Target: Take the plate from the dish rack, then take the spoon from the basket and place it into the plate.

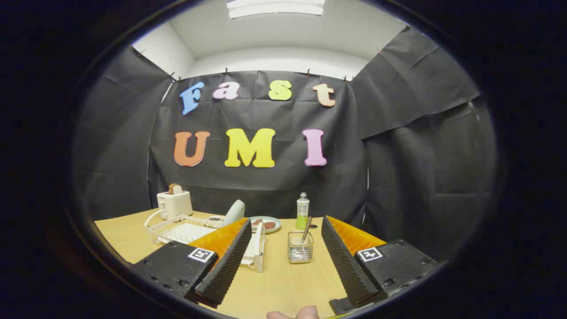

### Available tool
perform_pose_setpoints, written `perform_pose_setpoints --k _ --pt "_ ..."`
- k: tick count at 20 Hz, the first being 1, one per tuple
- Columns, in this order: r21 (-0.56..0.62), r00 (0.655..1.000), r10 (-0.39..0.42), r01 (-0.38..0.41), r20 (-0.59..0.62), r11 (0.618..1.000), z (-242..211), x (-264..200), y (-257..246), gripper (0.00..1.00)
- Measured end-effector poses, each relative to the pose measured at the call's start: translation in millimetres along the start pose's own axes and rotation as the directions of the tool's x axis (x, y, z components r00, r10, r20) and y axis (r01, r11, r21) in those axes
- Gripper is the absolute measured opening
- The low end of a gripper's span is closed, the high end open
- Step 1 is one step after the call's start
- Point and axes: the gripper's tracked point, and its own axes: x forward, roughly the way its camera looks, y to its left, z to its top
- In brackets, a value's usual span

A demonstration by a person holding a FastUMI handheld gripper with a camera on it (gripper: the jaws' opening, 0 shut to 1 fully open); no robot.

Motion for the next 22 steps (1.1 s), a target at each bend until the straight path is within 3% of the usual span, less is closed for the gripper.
perform_pose_setpoints --k 22 --pt "-0.010 1.000 -0.009 0.009 -0.001 1.000 2.1 6.8 0.5 1.00"
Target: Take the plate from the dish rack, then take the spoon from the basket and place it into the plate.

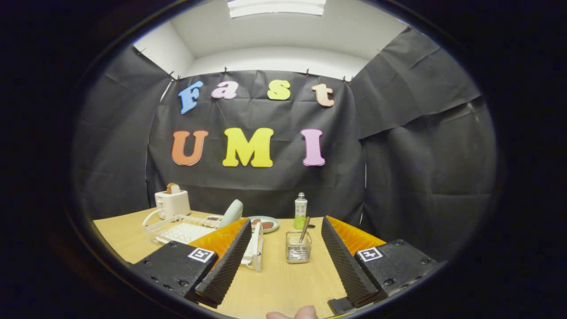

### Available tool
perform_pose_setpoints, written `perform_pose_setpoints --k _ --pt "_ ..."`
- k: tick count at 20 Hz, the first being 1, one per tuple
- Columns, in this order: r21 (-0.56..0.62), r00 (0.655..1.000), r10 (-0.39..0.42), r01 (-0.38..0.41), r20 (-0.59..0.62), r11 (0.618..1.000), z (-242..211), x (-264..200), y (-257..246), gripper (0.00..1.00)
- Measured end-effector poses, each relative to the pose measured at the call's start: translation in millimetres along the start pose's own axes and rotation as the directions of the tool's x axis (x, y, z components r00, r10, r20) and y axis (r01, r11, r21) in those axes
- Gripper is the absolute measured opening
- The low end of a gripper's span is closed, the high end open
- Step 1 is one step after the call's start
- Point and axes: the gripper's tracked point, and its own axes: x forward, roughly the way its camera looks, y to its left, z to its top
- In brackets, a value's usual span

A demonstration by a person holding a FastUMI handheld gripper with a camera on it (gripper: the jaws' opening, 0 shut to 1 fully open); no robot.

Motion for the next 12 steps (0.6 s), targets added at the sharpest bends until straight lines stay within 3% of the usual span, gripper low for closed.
perform_pose_setpoints --k 5,12 --pt "0.024 0.999 0.050 -0.050 -0.022 0.998 24 24 11 1.00" --pt "0.012 0.975 0.152 -0.152 -0.164 0.988 76 110 45 1.00"
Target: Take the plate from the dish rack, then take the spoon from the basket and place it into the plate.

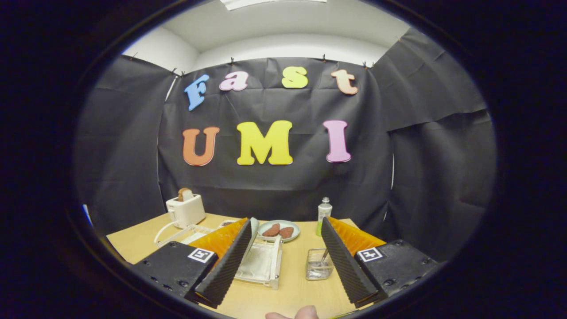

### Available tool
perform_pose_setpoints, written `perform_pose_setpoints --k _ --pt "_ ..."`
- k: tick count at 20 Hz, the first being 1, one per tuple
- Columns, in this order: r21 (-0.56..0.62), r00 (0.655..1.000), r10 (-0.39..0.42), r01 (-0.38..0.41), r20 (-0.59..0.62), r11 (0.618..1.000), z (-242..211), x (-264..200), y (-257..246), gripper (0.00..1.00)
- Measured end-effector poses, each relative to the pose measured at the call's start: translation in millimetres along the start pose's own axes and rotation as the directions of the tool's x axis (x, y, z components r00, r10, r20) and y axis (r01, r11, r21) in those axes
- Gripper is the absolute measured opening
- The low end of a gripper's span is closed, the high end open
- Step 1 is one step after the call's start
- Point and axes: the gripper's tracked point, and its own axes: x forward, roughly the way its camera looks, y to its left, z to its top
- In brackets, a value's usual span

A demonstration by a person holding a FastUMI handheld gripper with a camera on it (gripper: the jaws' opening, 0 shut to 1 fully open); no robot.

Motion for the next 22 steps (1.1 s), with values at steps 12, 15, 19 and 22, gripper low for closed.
perform_pose_setpoints --k 12,15,19,22 --pt "-0.002 0.867 0.039 -0.046 -0.498 0.999 -6 133 59 1.00" --pt "-0.050 0.825 -0.003 -0.031 -0.566 0.998 -19 155 70 1.00" --pt "-0.036 0.760 -0.020 -0.005 -0.649 0.999 -51 186 75 1.00" --pt "-0.021 0.710 -0.025 0.014 -0.704 1.000 -75 205 79 1.00"
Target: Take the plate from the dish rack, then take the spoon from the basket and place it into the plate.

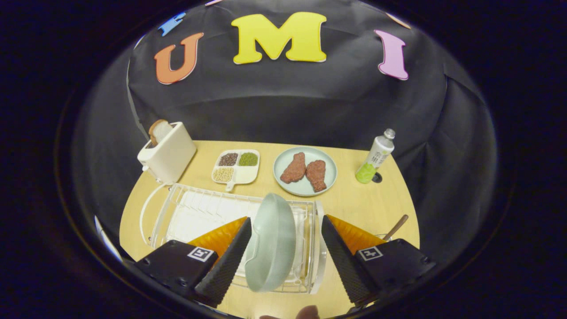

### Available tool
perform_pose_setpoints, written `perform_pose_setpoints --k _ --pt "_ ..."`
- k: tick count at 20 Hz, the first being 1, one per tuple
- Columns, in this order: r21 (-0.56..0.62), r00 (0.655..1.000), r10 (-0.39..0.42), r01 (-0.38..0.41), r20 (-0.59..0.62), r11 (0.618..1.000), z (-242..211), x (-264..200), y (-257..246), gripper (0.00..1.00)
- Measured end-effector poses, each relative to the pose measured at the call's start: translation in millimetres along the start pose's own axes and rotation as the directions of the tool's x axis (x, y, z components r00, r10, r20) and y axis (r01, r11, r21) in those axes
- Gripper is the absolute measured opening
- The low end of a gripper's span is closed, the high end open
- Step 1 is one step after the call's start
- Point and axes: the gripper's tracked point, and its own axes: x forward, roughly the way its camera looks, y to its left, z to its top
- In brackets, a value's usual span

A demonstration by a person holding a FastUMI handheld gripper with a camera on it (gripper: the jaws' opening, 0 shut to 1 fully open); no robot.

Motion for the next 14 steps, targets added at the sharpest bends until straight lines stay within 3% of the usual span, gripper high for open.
perform_pose_setpoints --k 2,6,11,14 --pt "0.017 0.999 0.016 -0.016 -0.040 1.000 -6 14 8 1.00" --pt "0.028 0.996 -0.015 0.017 -0.083 0.999 -9 28 9 0.81" --pt "0.027 0.994 -0.079 0.081 -0.081 0.996 -7 27 4 0.40" --pt "0.026 0.991 -0.110 0.112 -0.072 0.993 -6 19 0 0.33"
